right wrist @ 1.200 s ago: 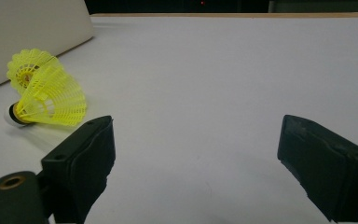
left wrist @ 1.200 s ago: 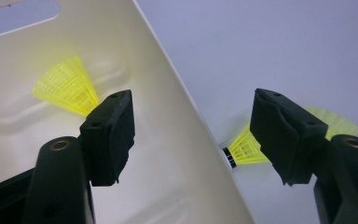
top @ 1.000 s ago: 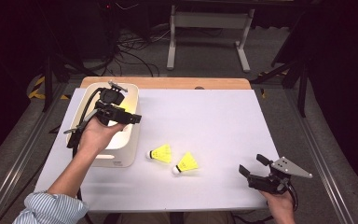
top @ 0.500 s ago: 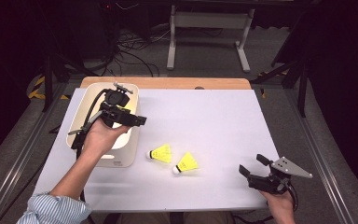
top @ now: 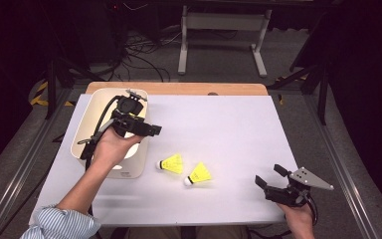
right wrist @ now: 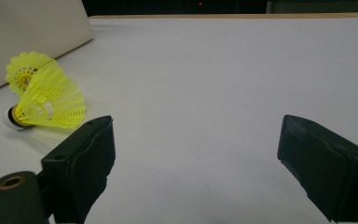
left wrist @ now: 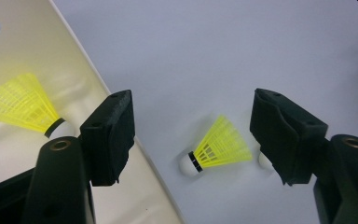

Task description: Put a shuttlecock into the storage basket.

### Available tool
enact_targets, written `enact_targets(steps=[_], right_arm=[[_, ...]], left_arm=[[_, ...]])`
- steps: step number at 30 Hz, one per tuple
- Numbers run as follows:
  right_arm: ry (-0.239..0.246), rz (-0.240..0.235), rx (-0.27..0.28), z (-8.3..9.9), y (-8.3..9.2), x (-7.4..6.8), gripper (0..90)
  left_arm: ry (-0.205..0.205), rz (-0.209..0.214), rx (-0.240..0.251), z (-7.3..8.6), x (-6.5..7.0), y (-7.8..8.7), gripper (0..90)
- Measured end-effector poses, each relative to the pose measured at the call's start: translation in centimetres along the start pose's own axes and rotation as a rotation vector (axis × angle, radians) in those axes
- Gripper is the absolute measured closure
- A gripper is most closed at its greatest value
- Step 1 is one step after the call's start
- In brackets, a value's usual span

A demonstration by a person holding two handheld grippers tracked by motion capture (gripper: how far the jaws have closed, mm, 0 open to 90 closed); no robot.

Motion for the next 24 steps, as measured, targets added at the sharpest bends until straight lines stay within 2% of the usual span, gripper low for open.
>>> enact_targets(steps=[10, 15, 24], right_arm=[[0.000, -0.003, 0.002, -0.2, -0.1, -0.1, 12.0], [0.017, -0.011, -0.006, -0.3, -0.5, -0.4, 11.9], [0.009, -0.011, -0.004, -0.3, -0.6, -0.3, 12.0]], left_arm=[[-0.020, 0.004, -0.002, -0.2, 0.8, -0.3, 32.2], [-0.028, 0.004, 0.000, 0.0, 1.3, -0.2, 32.4], [-0.048, 0.017, -0.006, 0.2, 2.5, -0.6, 32.5]])
Point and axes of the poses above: each handheld gripper's, and its own axes: y roughly backward along the jaws, z roughly out of its underside, x roughly to its right, the point moved 7 cm from there along -y, roughly forward along the jaws, and after that the axes turned 12 degrees about -x, right-handed, at the moved point
